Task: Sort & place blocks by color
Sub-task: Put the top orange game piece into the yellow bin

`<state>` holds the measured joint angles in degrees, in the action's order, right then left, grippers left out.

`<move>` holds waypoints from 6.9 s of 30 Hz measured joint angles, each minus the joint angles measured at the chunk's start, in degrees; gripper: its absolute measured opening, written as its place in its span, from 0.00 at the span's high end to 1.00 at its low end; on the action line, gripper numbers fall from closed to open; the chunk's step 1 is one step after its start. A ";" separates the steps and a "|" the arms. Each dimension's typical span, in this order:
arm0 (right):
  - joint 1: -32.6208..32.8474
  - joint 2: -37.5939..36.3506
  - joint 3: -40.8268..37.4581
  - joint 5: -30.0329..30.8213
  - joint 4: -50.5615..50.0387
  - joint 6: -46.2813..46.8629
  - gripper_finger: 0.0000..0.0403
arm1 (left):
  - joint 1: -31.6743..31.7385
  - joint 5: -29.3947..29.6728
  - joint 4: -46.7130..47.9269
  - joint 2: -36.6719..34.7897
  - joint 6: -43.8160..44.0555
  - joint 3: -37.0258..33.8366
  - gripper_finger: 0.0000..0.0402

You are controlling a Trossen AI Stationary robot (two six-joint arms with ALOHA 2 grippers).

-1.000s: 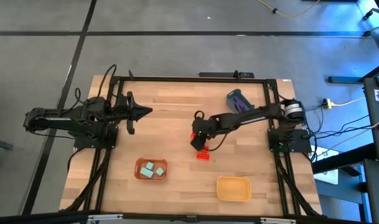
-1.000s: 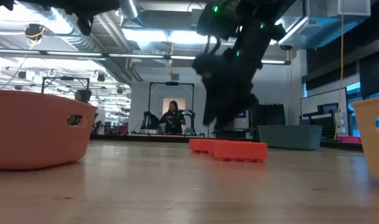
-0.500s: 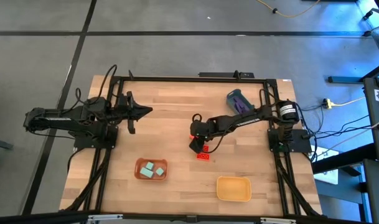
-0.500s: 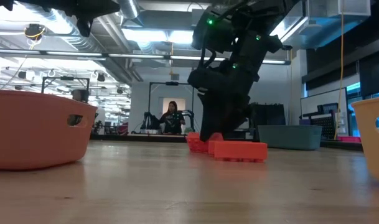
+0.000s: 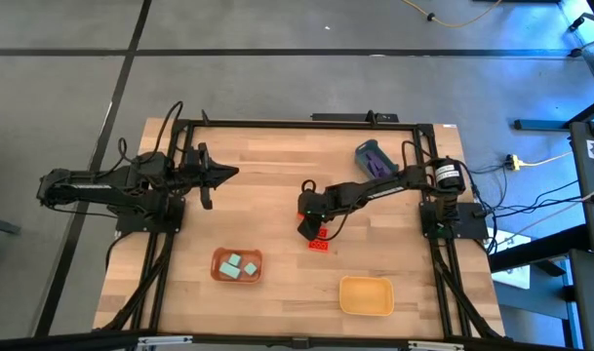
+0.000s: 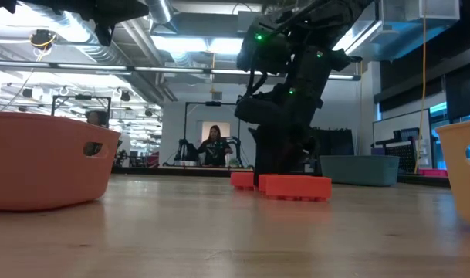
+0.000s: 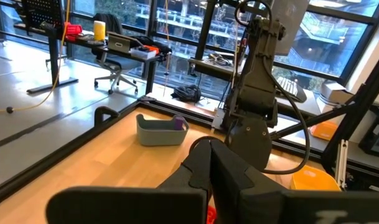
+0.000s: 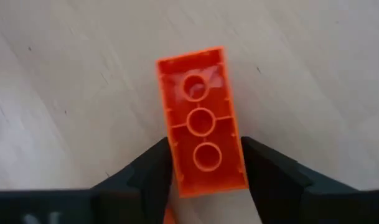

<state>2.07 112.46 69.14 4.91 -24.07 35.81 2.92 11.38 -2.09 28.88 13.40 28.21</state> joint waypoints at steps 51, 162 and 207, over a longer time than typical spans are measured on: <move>0.40 -55.67 -39.19 4.66 52.95 -4.73 0.66 | 0.02 -3.17 -0.02 0.00 2.11 0.07 1.00; 6.47 -35.47 -28.85 5.36 55.31 -2.33 0.36 | 0.02 -3.15 -0.03 -0.01 2.61 0.07 1.00; 6.10 -11.68 -15.89 0.58 13.05 -18.27 0.36 | 0.02 -2.03 -0.01 -0.02 2.55 0.07 1.00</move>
<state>8.16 100.79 53.25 5.50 -11.02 17.54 2.94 9.34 -2.10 28.86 15.94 28.27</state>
